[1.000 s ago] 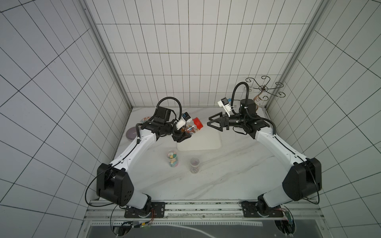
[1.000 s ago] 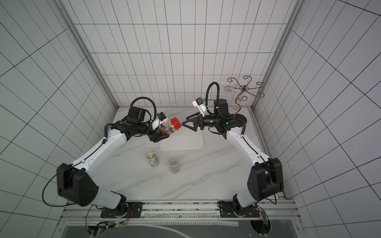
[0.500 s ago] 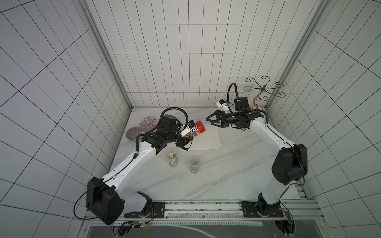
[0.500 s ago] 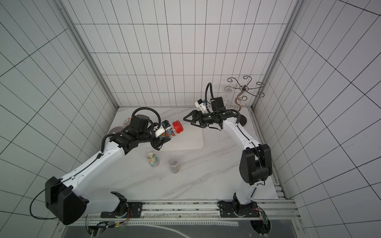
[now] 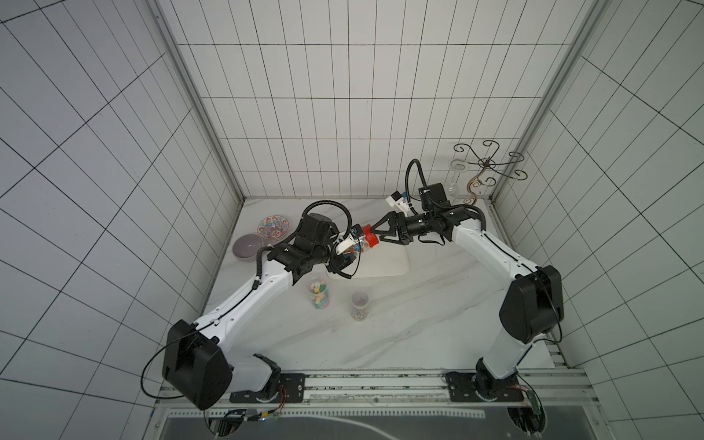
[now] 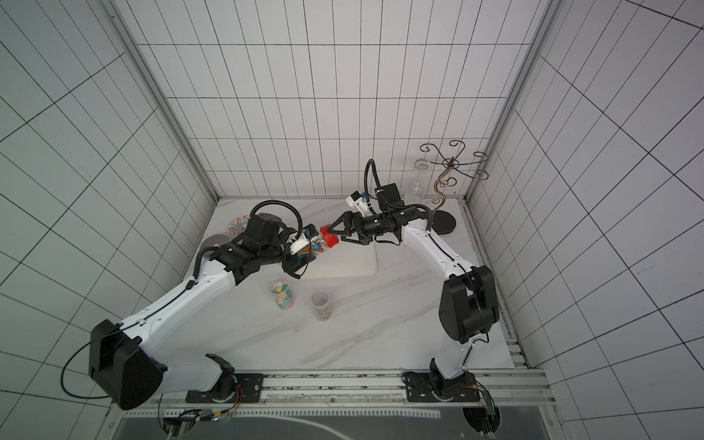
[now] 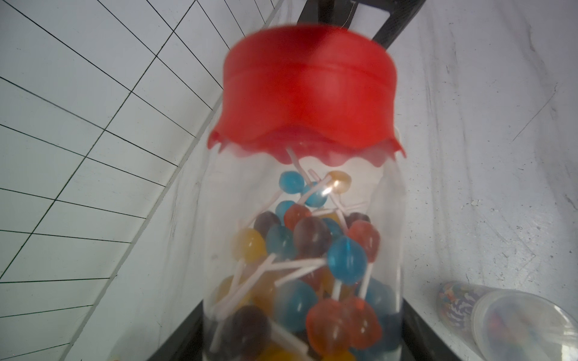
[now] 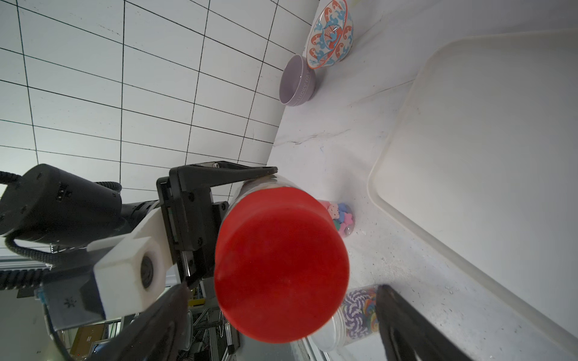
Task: Pour the candies out of the jar
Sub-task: Unscrew the lid from the jar.
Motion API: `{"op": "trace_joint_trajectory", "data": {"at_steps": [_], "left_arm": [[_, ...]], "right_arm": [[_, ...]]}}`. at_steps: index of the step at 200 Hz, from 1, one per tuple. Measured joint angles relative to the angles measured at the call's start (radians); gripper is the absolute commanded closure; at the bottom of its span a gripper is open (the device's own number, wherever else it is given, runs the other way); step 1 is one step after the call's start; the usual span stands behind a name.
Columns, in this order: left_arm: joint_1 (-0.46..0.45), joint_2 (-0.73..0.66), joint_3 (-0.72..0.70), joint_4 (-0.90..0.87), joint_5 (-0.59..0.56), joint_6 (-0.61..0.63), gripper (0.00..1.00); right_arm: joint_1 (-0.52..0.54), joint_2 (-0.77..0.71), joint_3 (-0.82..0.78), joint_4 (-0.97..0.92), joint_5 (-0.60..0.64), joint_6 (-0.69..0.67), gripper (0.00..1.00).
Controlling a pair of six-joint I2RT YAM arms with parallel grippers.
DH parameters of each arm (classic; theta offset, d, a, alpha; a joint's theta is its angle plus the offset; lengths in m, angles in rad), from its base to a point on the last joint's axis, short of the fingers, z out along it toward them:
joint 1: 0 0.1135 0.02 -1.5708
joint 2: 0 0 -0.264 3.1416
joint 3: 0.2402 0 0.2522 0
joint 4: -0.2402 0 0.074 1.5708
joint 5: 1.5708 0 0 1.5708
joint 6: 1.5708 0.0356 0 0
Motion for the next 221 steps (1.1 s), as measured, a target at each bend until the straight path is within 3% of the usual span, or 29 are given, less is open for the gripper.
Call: {"op": "trace_joint_trajectory", "data": {"at_steps": [45, 126, 192, 221], "left_arm": [[-0.001, 0.007, 0.000, 0.000, -0.002, 0.000, 0.42], [-0.002, 0.008, 0.000, 0.002, -0.001, -0.001, 0.42], [-0.002, 0.008, 0.000, 0.016, 0.003, -0.008, 0.42], [0.000, 0.008, 0.000, 0.024, 0.010, -0.019, 0.42]], "right_arm": [[0.008, 0.026, 0.032, 0.000, -0.004, 0.000, 0.19], [0.024, 0.050, 0.034, 0.000, -0.007, 0.002, 0.16], [0.025, 0.050, 0.034, 0.008, -0.010, 0.002, 0.42], [0.024, 0.047, 0.034, 0.034, -0.016, -0.008, 0.48]]}}
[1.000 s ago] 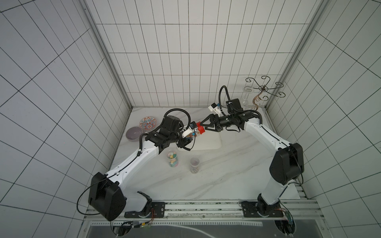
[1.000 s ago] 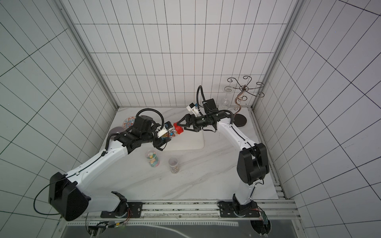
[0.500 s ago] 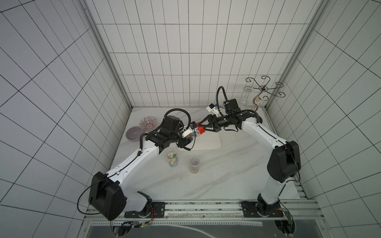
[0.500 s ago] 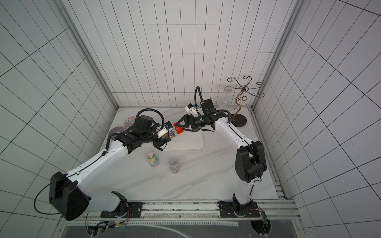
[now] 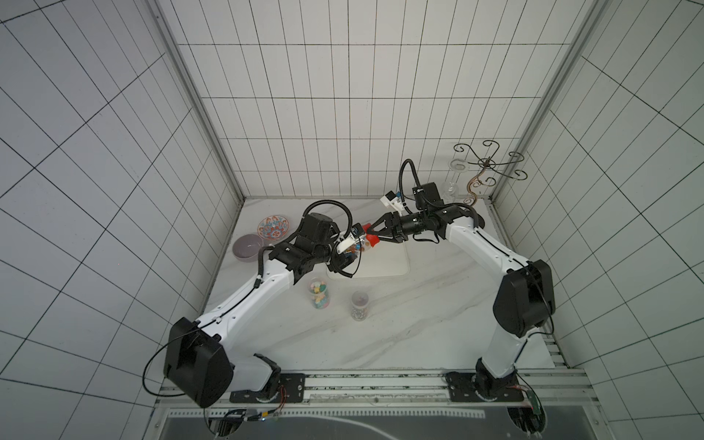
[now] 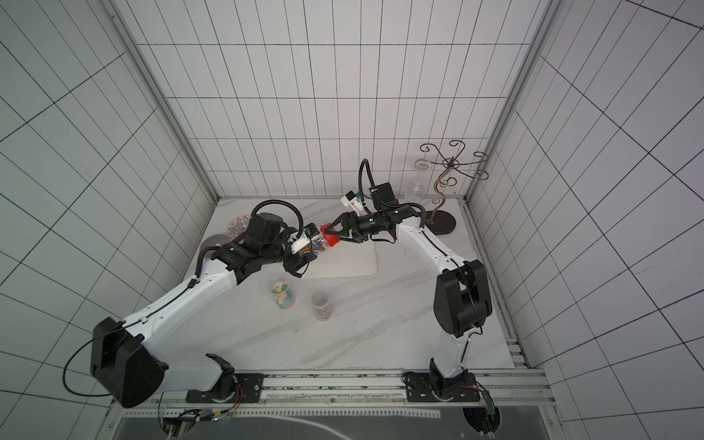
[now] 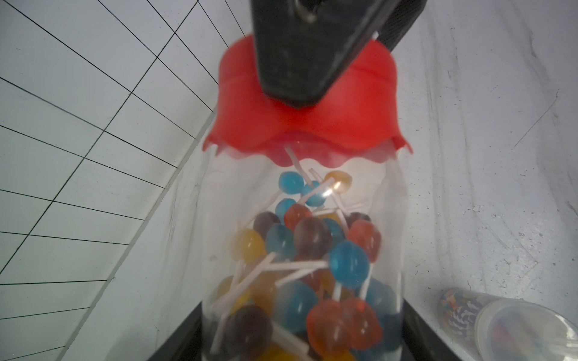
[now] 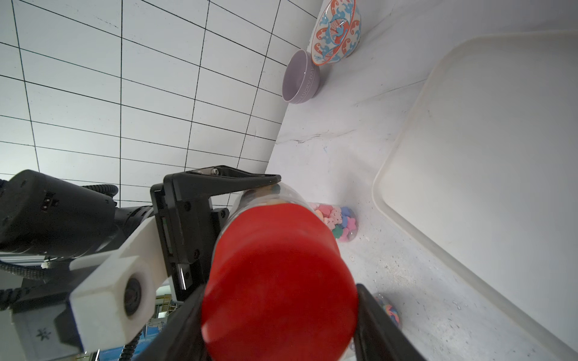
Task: Pour the candies out of the jar
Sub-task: Unscrew the lid from the jar.
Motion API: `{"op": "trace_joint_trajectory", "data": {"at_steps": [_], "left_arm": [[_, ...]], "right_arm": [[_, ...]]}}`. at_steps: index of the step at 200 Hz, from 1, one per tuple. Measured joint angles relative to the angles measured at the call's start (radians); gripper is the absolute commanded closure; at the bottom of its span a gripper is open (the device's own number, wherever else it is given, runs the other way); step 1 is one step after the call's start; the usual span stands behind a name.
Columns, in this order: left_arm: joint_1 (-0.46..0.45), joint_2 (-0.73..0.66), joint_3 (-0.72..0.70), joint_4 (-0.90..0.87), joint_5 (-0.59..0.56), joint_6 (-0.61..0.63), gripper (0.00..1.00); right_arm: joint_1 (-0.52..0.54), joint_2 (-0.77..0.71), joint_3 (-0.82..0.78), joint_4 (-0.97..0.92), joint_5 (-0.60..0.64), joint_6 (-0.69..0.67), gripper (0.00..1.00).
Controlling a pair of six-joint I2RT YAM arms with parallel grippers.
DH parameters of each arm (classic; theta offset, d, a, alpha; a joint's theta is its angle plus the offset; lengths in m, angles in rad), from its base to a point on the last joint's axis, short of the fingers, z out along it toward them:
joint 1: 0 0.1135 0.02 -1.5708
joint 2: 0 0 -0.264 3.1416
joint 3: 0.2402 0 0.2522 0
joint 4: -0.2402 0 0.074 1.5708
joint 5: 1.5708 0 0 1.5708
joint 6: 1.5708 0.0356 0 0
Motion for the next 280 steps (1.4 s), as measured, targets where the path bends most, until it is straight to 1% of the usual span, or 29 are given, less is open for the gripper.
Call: {"op": "trace_joint_trajectory", "data": {"at_steps": [31, 62, 76, 95, 132, 158, 186, 201, 210, 219, 233, 245, 265, 280], "left_arm": [[0.019, 0.007, 0.018, 0.003, 0.051, -0.019, 0.42], [0.060, 0.040, 0.061, -0.031, 0.197, -0.030, 0.42], [0.072, 0.067, 0.100, -0.082, 0.264, -0.030, 0.42], [0.078, 0.107, 0.154, -0.156, 0.328, -0.021, 0.42], [0.086, 0.183, 0.246, -0.300, 0.439, 0.019, 0.42], [0.103, 0.204, 0.278, -0.377, 0.529, 0.050, 0.42], [0.126, 0.204, 0.293, -0.423, 0.618, 0.071, 0.42], [0.132, 0.204, 0.294, -0.431, 0.646, 0.075, 0.41], [0.134, 0.204, 0.294, -0.433, 0.653, 0.075, 0.41], [0.135, 0.204, 0.294, -0.434, 0.657, 0.075, 0.41], [0.135, 0.204, 0.294, -0.434, 0.660, 0.075, 0.41], [0.135, 0.204, 0.294, -0.433, 0.659, 0.074, 0.41], [0.135, 0.204, 0.294, -0.426, 0.645, 0.072, 0.41], [0.134, 0.204, 0.294, -0.415, 0.623, 0.073, 0.41]], "right_arm": [[-0.002, -0.025, -0.019, 0.051, -0.001, -0.050, 0.54], [-0.011, -0.090, -0.097, 0.125, -0.004, -0.168, 0.57], [-0.015, -0.117, -0.136, 0.152, -0.013, -0.236, 0.58], [-0.021, -0.149, -0.180, 0.172, -0.020, -0.325, 0.59], [-0.030, -0.204, -0.259, 0.199, -0.039, -0.483, 0.59], [-0.034, -0.239, -0.304, 0.219, -0.075, -0.579, 0.59], [-0.034, -0.268, -0.332, 0.248, -0.110, -0.642, 0.59], [-0.034, -0.275, -0.335, 0.255, -0.120, -0.660, 0.58], [-0.034, -0.275, -0.335, 0.261, -0.126, -0.664, 0.56], [-0.034, -0.275, -0.335, 0.264, -0.128, -0.665, 0.52], [-0.034, -0.275, -0.335, 0.273, -0.133, -0.661, 0.40], [-0.034, -0.274, -0.335, 0.278, -0.133, -0.650, 0.33], [-0.035, -0.273, -0.334, 0.285, -0.137, -0.614, 0.17], [-0.036, -0.270, -0.333, 0.288, -0.140, -0.579, 0.13]]}}
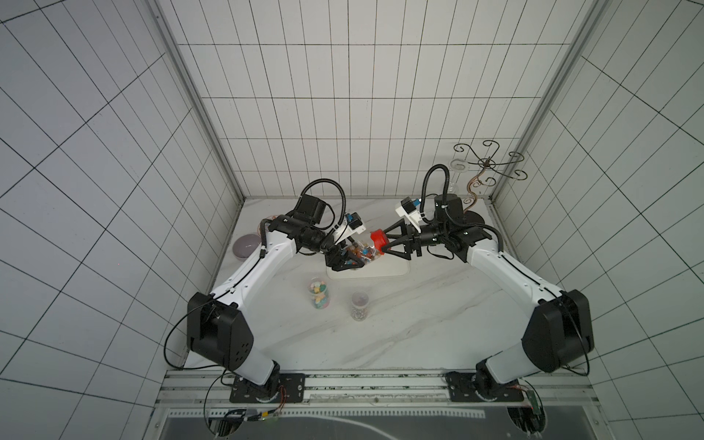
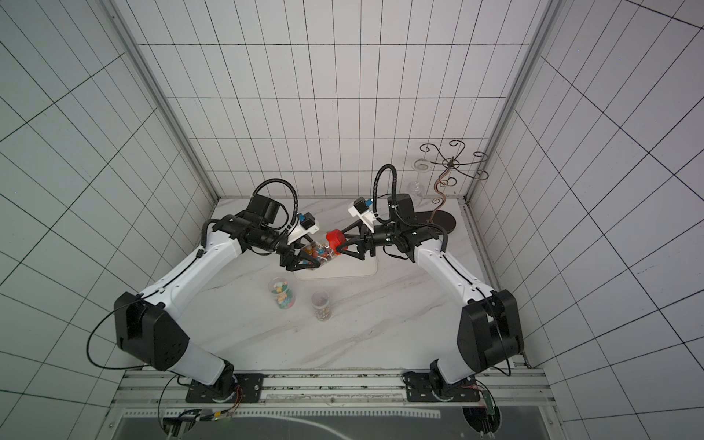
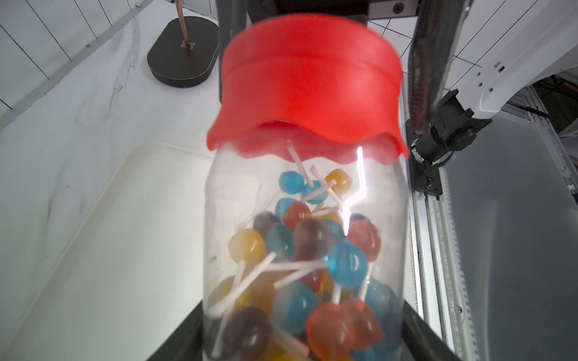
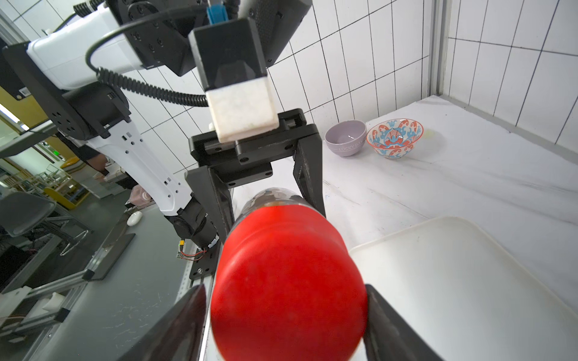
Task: Pour the candies out of the jar
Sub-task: Unscrew the lid from the jar.
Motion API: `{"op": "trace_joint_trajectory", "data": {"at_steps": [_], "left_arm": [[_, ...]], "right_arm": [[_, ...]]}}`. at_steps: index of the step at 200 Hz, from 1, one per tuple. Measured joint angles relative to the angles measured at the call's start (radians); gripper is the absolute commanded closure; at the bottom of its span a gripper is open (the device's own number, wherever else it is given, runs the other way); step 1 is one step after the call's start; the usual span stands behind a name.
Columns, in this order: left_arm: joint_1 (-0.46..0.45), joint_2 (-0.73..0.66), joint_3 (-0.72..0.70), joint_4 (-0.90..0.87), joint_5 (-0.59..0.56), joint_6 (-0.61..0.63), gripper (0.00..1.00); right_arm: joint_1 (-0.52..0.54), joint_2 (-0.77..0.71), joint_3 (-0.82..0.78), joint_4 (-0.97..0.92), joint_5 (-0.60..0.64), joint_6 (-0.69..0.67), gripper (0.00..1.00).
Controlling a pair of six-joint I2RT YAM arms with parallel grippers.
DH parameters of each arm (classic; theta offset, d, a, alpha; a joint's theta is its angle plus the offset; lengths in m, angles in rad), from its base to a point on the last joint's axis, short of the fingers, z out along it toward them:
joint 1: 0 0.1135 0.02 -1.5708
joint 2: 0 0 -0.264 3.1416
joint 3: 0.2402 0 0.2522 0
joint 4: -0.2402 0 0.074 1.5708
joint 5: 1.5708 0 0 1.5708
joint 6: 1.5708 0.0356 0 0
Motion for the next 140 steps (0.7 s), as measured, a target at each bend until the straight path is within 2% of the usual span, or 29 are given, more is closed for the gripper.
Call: {"op": "trace_joint_trajectory", "data": {"at_steps": [73, 102, 140], "left_arm": [[-0.003, -0.038, -0.043, 0.105, -0.126, -0.022, 0.41], [-0.003, -0.063, -0.084, 0.166, -0.203, -0.046, 0.41], [-0.006, -0.124, -0.158, 0.237, -0.238, -0.076, 0.41]], "right_arm": [[-0.015, 0.001, 0.002, 0.025, 0.054, 0.205, 0.07], [-0.031, -0.005, 0.004, 0.041, 0.063, 0.290, 0.03], [-0.060, 0.007, 0.039, 0.047, 0.093, 0.421, 0.01]]}}
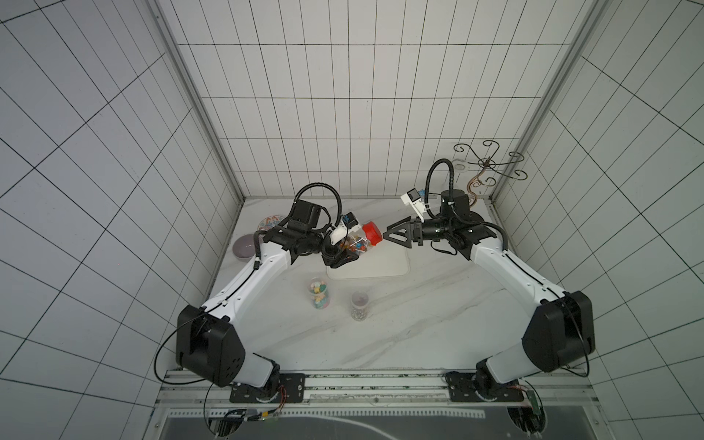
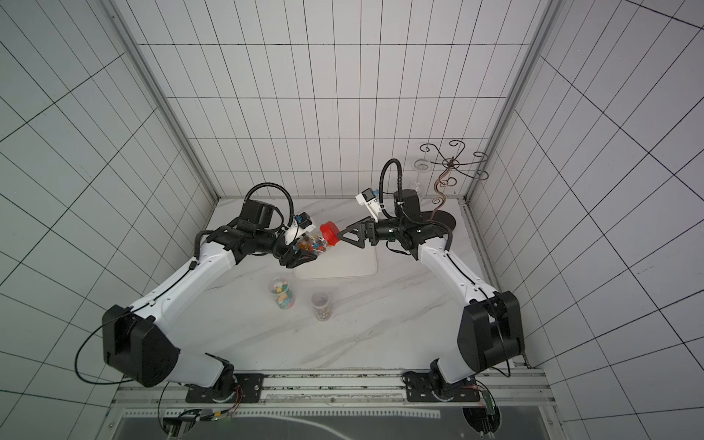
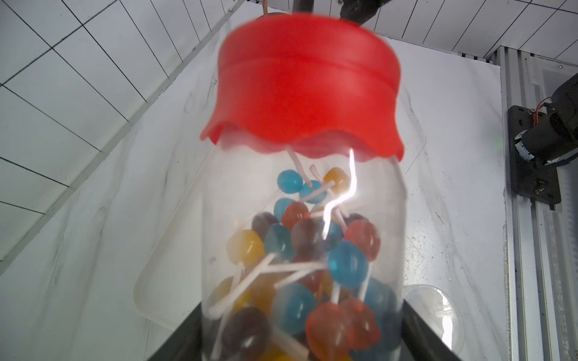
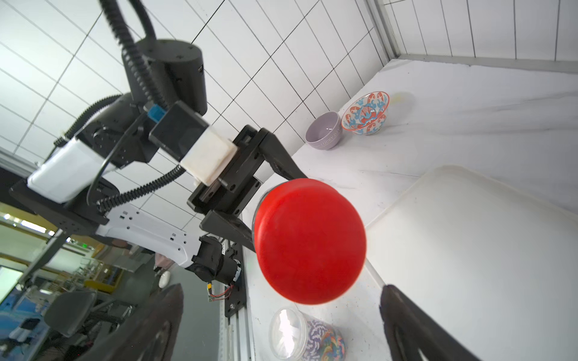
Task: Pour the candies out of the jar
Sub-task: Unscrew the lid from the jar.
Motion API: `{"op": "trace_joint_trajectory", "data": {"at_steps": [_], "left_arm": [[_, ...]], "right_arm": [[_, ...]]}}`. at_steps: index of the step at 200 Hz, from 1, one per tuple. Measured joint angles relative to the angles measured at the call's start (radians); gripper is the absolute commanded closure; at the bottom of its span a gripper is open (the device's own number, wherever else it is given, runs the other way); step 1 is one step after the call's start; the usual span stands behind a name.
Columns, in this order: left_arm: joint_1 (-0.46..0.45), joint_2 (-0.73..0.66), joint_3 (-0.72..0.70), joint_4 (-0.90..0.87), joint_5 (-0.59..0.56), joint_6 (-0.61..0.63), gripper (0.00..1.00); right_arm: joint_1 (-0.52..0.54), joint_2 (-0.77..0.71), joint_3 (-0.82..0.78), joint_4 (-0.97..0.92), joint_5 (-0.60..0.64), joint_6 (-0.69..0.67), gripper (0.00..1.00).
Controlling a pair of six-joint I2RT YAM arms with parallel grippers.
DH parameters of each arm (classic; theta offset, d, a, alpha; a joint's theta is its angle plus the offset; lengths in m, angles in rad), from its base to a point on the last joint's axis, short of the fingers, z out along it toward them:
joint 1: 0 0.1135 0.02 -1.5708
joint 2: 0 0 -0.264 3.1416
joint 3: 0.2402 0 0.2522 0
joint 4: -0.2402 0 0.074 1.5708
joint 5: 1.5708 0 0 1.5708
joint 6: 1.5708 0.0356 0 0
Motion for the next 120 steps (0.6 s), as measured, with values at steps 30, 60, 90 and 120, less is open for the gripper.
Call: {"op": "trace_joint_trajectory", "data": {"at_steps": [30, 60, 90, 120], "left_arm": [[-0.021, -0.066, -0.044, 0.059, -0.075, -0.005, 0.41], [-0.047, -0.090, -0.077, 0.106, -0.156, -0.005, 0.41], [-0.056, -0.090, -0.085, 0.119, -0.212, -0.005, 0.41], [-0.056, -0.090, -0.095, 0.131, -0.242, -0.005, 0.41]], "right_arm": [[-0.023, 0.081, 0.145, -0.072, 0.016, 0.100, 0.00], [-0.022, 0.165, 0.299, -0.215, 0.035, 0.136, 0.00], [-0.001, 0.201, 0.374, -0.343, 0.064, 0.139, 0.00], [0.050, 0.248, 0.440, -0.471, 0.106, 0.100, 0.00]]}}
